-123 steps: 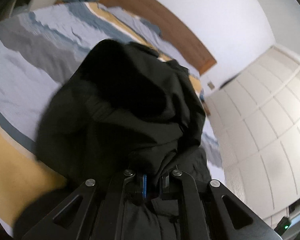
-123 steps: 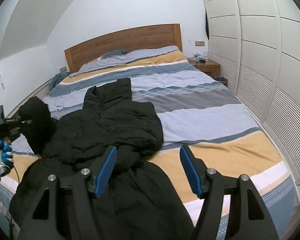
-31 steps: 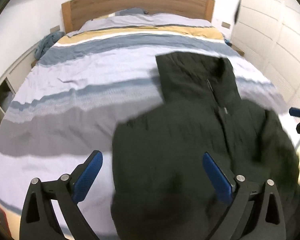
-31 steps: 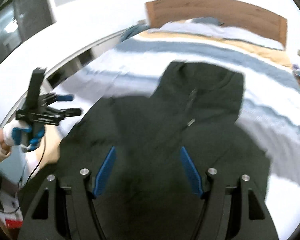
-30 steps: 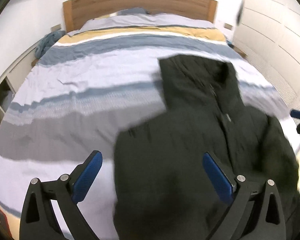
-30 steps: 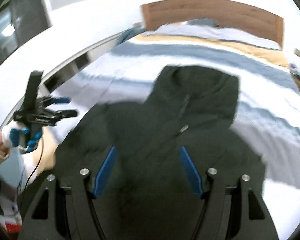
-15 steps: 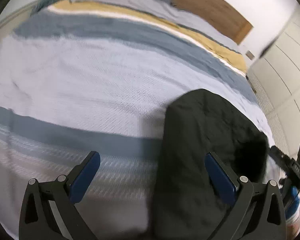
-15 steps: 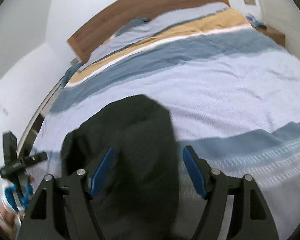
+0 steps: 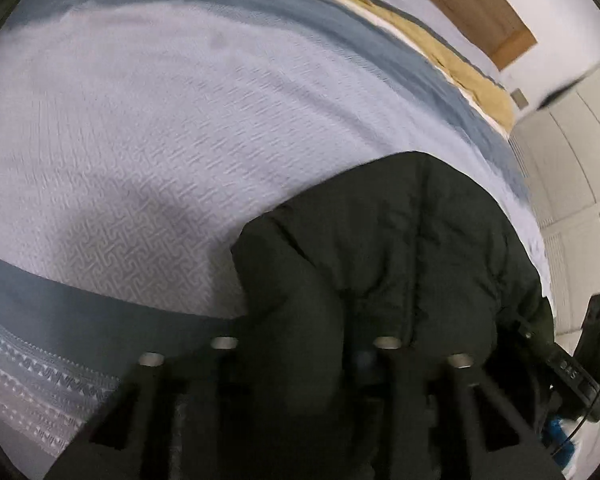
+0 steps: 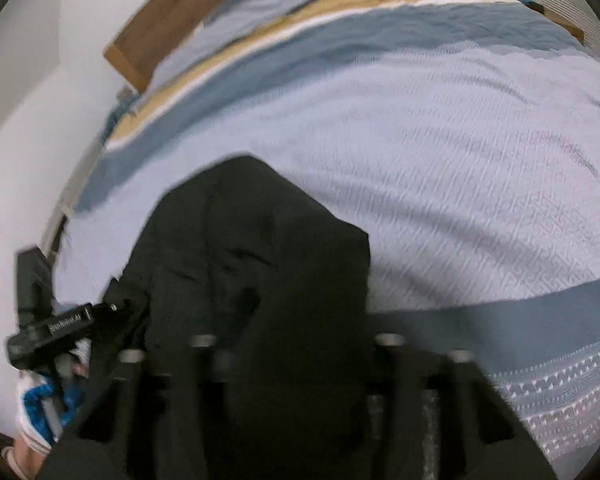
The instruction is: Fold large clothes
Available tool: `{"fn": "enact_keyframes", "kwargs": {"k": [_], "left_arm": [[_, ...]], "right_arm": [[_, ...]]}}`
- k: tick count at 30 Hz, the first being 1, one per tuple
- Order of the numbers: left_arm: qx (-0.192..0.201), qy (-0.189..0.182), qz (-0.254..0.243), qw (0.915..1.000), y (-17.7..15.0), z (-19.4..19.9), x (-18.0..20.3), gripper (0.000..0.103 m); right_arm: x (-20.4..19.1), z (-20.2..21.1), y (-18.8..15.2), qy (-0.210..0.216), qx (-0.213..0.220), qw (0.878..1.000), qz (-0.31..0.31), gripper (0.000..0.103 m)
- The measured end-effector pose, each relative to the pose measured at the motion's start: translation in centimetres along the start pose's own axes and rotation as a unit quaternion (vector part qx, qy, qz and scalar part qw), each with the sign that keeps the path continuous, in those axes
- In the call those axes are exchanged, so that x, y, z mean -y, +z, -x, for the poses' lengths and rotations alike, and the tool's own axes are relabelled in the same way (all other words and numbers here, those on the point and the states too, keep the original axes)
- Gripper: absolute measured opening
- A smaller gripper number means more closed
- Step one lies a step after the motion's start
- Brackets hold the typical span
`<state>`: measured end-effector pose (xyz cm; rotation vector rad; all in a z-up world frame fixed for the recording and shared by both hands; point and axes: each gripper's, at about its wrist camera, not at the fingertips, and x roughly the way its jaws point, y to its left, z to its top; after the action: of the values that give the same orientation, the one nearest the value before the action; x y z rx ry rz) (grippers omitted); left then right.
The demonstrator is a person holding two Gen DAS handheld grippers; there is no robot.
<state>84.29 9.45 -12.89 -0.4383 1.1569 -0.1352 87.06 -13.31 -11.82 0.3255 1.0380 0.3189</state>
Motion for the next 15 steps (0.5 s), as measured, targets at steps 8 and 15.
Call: {"fn": "enact_keyframes", "kwargs": {"k": [8,15], "left_arm": [[0.012,0.005,-0.075,0.9971,-2.9,6.9,3.3,0.015],[0.033,-0.013,-0.087,0.9956,-7.6,15.1,4.0,0.015]], "right_arm": [[-2.7,7.1,0.0,0.001,-0.003,1.0,0.023,0.016],[-5.8,15.7,-4.0,0.021,0.005,0.999,0.04,0.016]]}}
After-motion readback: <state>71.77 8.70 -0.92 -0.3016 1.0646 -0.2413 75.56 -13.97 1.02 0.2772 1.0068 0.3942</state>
